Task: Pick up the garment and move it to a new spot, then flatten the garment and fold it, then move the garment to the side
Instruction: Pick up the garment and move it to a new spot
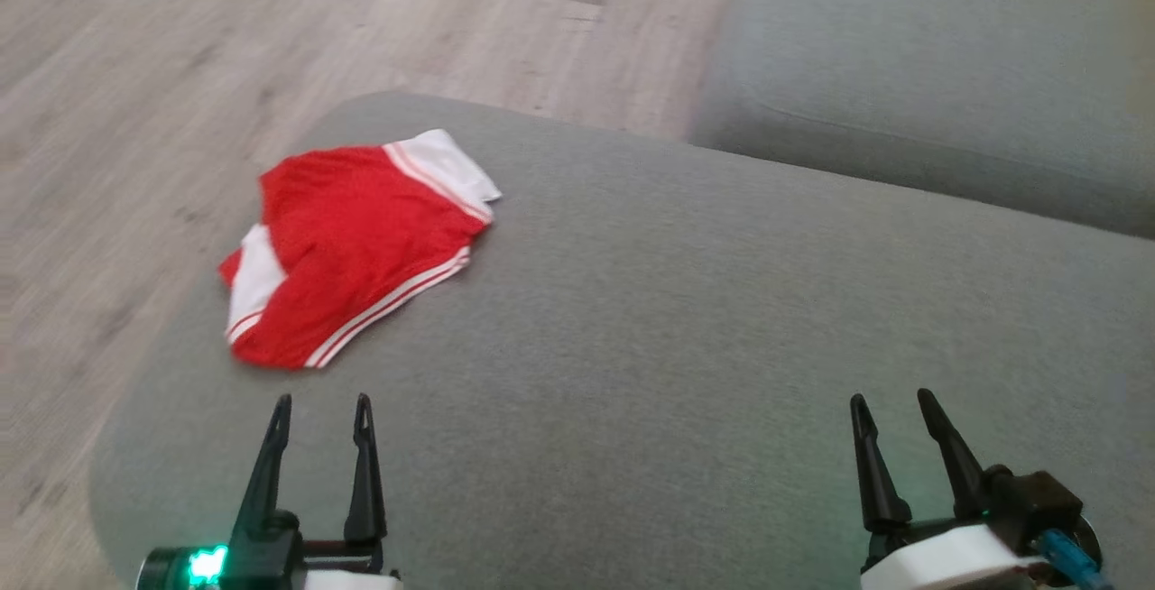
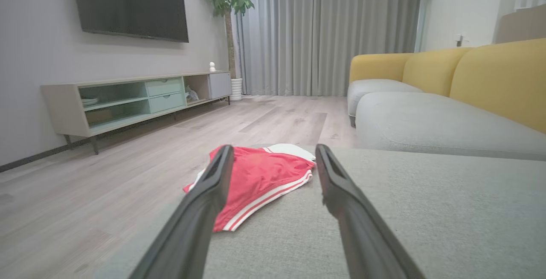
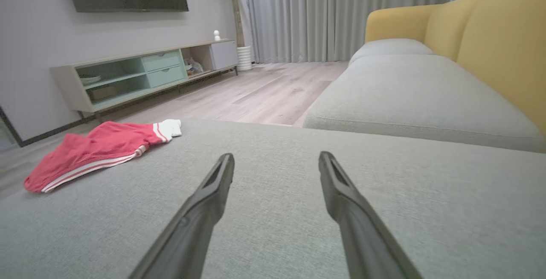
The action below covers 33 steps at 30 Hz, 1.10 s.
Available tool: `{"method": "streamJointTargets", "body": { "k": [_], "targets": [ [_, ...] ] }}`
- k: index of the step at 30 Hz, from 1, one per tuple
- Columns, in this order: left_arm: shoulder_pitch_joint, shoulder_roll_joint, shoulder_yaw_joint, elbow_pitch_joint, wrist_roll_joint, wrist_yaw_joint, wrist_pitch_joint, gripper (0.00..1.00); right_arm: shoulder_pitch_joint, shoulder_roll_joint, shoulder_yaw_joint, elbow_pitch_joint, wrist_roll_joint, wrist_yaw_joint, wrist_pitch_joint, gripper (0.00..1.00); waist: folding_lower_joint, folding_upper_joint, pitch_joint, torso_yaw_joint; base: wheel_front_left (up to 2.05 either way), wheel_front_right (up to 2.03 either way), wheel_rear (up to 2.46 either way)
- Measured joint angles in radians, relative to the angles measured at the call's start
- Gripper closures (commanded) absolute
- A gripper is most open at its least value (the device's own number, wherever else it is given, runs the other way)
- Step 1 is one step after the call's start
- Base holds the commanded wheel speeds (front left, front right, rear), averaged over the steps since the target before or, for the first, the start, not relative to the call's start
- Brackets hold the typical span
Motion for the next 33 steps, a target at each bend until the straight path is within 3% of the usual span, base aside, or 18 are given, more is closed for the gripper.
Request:
{"method": "streamJointTargets", "body": {
  "k": [8, 16, 25, 33],
  "targets": [
    [0.0, 0.0, 0.014, -0.012, 0.001, 0.002, 0.0, 0.0, 0.001, 0.001, -0.001, 0.005, -0.009, 0.0, 0.0, 0.0, 0.0, 0.0, 0.018, 0.106, 0.0, 0.0, 0.0],
    [-0.011, 0.0, 0.039, -0.036, -0.002, 0.015, 0.0, 0.0, 0.0, -0.015, 0.004, 0.01, -0.04, 0.0, 0.0, 0.0, -0.0001, 0.0, 0.074, 0.155, 0.0, 0.0, 0.0],
    [-0.279, -0.002, 0.068, -0.063, -0.007, -0.028, 0.0, 0.0, -0.055, -0.171, 0.003, -0.031, -0.061, 0.0, 0.0, 0.0, 0.0002, 0.0, 0.239, 0.179, 0.0, 0.0, 0.0],
    [-0.618, 0.025, 0.101, 0.084, -0.019, -0.145, -0.001, 0.0, -0.177, -0.347, -0.06, -0.096, -0.066, 0.0, 0.0, 0.0, 0.0004, 0.0, 0.434, 0.175, 0.0, 0.0, 0.0]
  ]
}}
